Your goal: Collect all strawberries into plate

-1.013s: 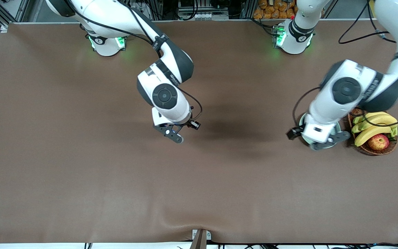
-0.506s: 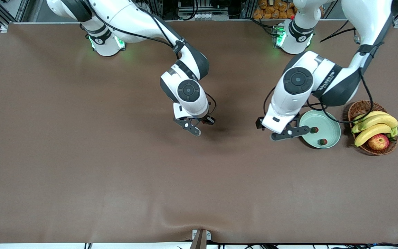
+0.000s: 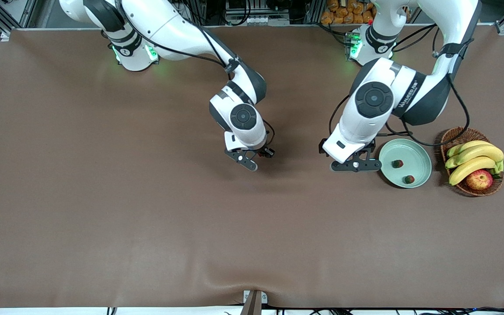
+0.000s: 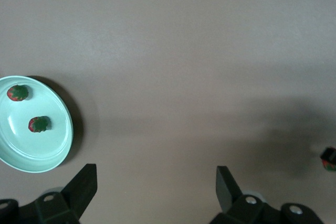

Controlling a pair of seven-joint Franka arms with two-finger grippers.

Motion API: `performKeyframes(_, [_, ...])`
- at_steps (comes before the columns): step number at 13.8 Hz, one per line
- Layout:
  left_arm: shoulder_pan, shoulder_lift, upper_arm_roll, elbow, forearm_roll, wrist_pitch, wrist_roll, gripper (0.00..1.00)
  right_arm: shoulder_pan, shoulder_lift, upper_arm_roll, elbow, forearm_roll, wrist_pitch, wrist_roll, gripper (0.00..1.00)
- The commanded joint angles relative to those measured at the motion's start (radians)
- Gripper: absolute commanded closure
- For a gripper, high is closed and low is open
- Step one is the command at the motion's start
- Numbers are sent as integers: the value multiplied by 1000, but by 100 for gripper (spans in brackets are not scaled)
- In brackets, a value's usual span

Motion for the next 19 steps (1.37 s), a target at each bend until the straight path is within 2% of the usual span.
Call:
performKeyframes(1, [-70, -37, 89, -9, -54, -19, 73, 0, 17, 22, -12, -1, 3, 36, 11, 100])
performKeyframes(2, [-70, -37, 95, -10, -55, -19, 89, 0, 16, 25, -12, -1, 2, 36, 9, 100])
performKeyframes(3, [-70, -37, 100, -12, -57, -19, 106, 0, 11, 25, -12, 0, 3, 31, 9, 96])
performKeyframes(5, [-73, -39, 115, -14, -61, -20, 143, 0, 5, 22, -12, 3, 11, 25, 9, 47])
performKeyframes(6, [-76, -37, 120, -14, -61, -22, 175, 0, 5, 21, -12, 6, 13, 24, 9, 7])
performKeyframes(7, [-58, -23, 118, -11, -60, -22, 195, 0, 5, 18, -13, 8, 13, 24, 17, 0])
performKeyframes(11, [-61, -10, 115, -6, -61, -17, 199, 0, -12, -13, -15, 23, 5, -25, 11, 0])
performKeyframes(15, [-68, 36, 111, 0, -60, -2, 200, 0, -43, -47, -25, 100, -3, -178, 1, 0])
performKeyframes(17, [-76, 64, 109, 9, -57, 29, 200, 0, -79, -88, -29, 109, -1, -212, -50, 0])
performKeyframes(19, [-79, 128, 108, 87, -57, 30, 191, 0, -119, -128, -29, 109, 0, -245, -101, 0])
